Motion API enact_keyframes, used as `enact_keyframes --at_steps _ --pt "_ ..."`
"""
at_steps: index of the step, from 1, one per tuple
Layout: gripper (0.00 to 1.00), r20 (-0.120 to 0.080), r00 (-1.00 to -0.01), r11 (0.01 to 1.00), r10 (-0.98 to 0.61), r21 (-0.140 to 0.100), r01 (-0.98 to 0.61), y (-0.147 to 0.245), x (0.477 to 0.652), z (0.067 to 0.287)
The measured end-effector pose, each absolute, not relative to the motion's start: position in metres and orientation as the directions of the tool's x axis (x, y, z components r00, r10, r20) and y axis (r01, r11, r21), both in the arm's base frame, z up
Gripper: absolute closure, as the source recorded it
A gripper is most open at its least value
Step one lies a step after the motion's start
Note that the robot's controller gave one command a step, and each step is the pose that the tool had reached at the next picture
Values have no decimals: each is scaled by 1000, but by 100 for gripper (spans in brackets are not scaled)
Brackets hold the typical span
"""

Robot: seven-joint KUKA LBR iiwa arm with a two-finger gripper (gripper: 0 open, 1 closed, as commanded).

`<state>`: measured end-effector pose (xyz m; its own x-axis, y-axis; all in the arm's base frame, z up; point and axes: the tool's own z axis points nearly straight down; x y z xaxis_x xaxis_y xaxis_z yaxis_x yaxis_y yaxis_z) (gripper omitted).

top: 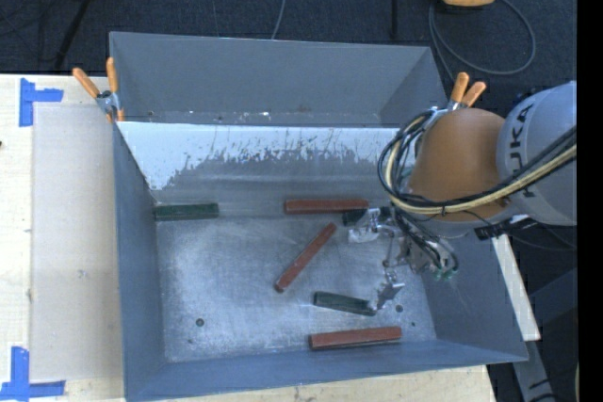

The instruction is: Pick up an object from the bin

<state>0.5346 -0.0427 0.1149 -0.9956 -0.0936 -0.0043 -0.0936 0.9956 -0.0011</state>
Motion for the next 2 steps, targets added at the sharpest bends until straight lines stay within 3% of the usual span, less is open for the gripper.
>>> enact_keyframes --at_steps 1,2 --pt "100 -9 -1000 1000 -14 0 -14 -28 518 75" --pt "100 -9 -1000 1000 -14 -1 -14 -28 518 75"
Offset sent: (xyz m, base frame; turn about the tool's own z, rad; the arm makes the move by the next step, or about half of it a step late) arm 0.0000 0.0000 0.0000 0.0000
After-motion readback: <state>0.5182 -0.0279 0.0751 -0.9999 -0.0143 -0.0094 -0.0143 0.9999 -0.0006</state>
